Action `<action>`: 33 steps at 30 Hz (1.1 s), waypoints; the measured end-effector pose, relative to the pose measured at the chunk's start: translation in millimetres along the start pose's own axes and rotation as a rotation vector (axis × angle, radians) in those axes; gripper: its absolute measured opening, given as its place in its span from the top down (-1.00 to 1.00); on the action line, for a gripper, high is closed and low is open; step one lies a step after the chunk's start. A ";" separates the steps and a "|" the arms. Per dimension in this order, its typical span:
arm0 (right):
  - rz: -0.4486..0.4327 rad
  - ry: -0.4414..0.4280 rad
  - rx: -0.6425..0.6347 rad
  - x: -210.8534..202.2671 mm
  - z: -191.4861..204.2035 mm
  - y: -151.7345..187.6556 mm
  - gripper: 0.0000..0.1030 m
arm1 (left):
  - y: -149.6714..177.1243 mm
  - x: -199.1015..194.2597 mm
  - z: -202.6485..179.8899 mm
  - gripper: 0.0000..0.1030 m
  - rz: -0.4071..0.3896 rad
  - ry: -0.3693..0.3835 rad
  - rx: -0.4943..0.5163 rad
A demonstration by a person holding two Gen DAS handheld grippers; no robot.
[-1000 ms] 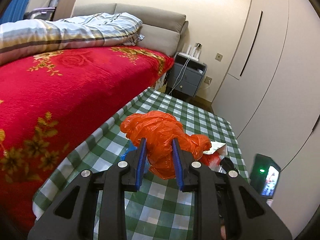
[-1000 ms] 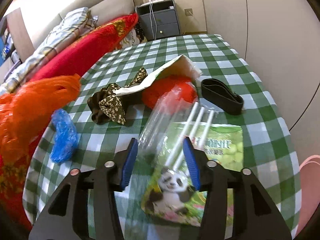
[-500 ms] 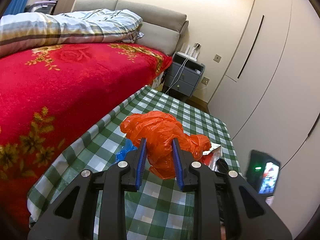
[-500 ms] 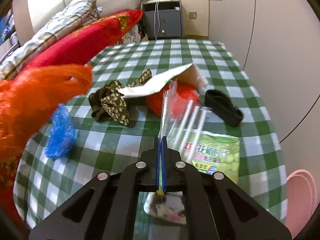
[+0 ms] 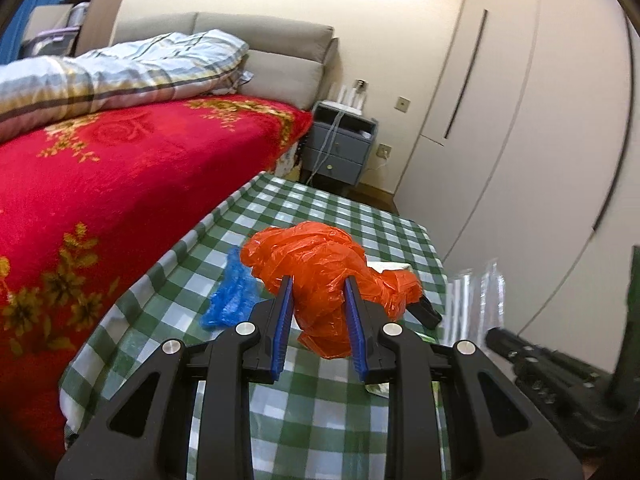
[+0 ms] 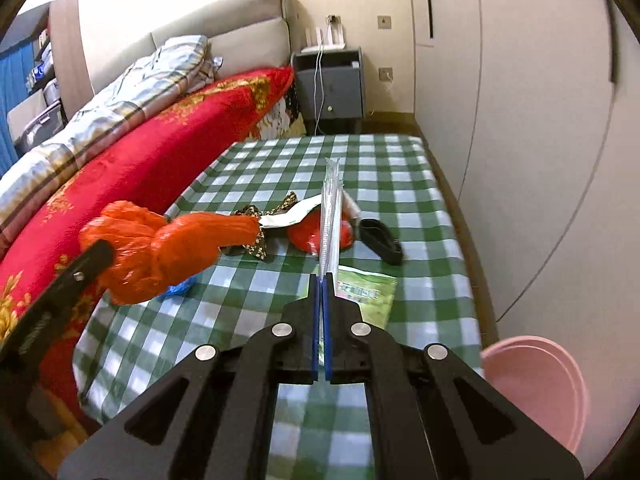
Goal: Collect trash
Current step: 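Carry the orange bag and clear tubes over the pink bucket and open both tools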
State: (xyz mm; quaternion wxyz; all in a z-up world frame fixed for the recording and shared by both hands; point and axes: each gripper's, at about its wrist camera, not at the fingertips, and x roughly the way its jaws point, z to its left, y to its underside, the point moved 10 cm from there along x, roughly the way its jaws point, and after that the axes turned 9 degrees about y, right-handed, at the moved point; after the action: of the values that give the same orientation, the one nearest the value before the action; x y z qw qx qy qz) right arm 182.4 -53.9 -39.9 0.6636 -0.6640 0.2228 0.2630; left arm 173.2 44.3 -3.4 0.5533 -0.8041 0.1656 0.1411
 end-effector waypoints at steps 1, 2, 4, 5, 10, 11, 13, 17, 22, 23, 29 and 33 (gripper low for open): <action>-0.005 0.003 0.003 -8.2 -5.9 1.3 0.97 | 1.3 -2.4 -5.1 0.51 0.001 0.006 0.014; -0.009 0.006 0.004 -13.4 -9.0 1.5 0.97 | 1.9 -4.2 -8.1 0.51 0.001 0.010 0.023; -0.020 0.014 0.008 -29.4 -19.8 3.3 0.97 | 4.1 -8.9 -16.1 0.51 0.002 0.019 0.044; -0.026 0.017 0.009 -36.2 -24.5 4.3 0.97 | 5.9 -11.1 -20.7 0.51 0.004 0.026 0.055; -0.053 0.028 0.010 -63.6 -45.7 8.4 0.97 | 12.4 -16.7 -38.2 0.51 0.014 0.045 0.095; -0.060 0.033 0.009 -69.8 -50.4 9.2 0.97 | 13.9 -18.4 -43.2 0.51 0.015 0.050 0.111; -0.066 0.036 0.019 -79.5 -58.8 11.3 0.97 | 16.1 -20.4 -49.9 0.51 0.016 0.057 0.126; -0.078 0.048 0.035 -91.9 -72.8 14.7 0.97 | 21.0 -22.3 -62.1 0.51 0.022 0.070 0.151; -0.087 0.074 0.058 -100.4 -90.9 20.5 0.97 | 31.1 -20.4 -78.6 0.51 0.037 0.092 0.184; -0.086 0.078 0.062 -100.8 -93.9 21.6 0.97 | 32.6 -19.7 -81.7 0.51 0.039 0.096 0.189; -0.074 0.111 0.107 -99.5 -118.4 31.9 0.97 | 44.9 -14.3 -101.7 0.51 0.060 0.135 0.210; -0.066 0.143 0.135 -98.4 -139.5 36.1 0.97 | 56.4 -8.5 -120.5 0.51 0.080 0.174 0.232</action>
State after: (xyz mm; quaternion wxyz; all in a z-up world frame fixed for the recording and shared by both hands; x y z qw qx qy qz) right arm 91.5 -199.1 -6.6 0.6976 -0.6417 0.2648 0.1771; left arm 147.0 -86.4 -5.5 0.6202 -0.7366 0.2598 0.0727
